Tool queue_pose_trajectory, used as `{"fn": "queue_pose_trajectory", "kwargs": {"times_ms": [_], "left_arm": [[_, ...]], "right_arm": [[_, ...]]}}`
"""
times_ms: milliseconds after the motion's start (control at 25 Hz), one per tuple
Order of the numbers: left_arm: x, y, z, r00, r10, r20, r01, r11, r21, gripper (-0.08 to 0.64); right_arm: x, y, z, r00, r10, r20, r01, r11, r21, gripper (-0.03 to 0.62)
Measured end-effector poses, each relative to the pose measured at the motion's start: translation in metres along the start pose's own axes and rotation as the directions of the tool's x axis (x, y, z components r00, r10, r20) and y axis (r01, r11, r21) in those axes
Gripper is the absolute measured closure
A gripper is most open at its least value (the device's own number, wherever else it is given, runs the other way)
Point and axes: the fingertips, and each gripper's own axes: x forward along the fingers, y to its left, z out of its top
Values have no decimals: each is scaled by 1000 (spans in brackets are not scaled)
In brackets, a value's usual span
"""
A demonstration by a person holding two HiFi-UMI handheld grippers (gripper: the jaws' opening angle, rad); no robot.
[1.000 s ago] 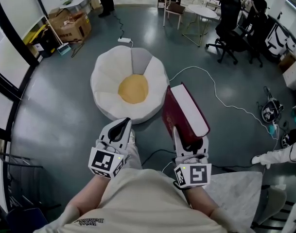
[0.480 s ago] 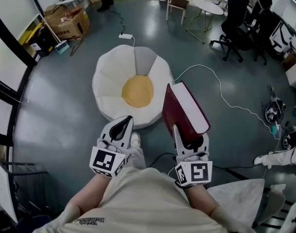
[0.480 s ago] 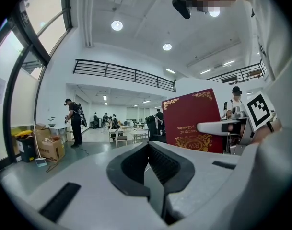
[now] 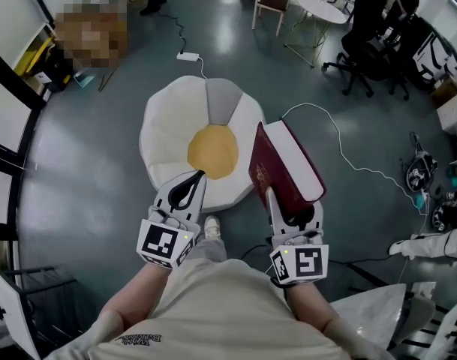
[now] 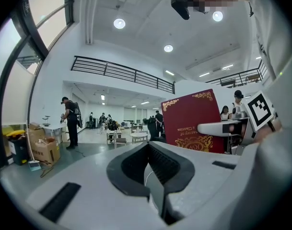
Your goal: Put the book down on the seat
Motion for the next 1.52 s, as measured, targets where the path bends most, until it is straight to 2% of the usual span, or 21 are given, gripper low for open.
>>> {"fn": "queue_pose_trajectory", "kwargs": {"times_ms": [320,640,1040,1520], "left_arm": [[40,67,8,1000,-20,-1,20,1000,-10,555],[64,97,11,1000,-26,-2,26,1000,-9,555],[80,104,12,1000,7,-10,-7,1000,-20,555],[95,92,18,997,82,-1,-82,996,-24,555]], "right_arm": [[77,11,7,1000,-8,-12,8,1000,-4,371],[116,12,7,1000,-3,-22,3,1000,3,371],[141,1,2,998,46,-45,-45,999,11,371],[159,-13,8,984,168,-59,-167,986,32,371]]}}
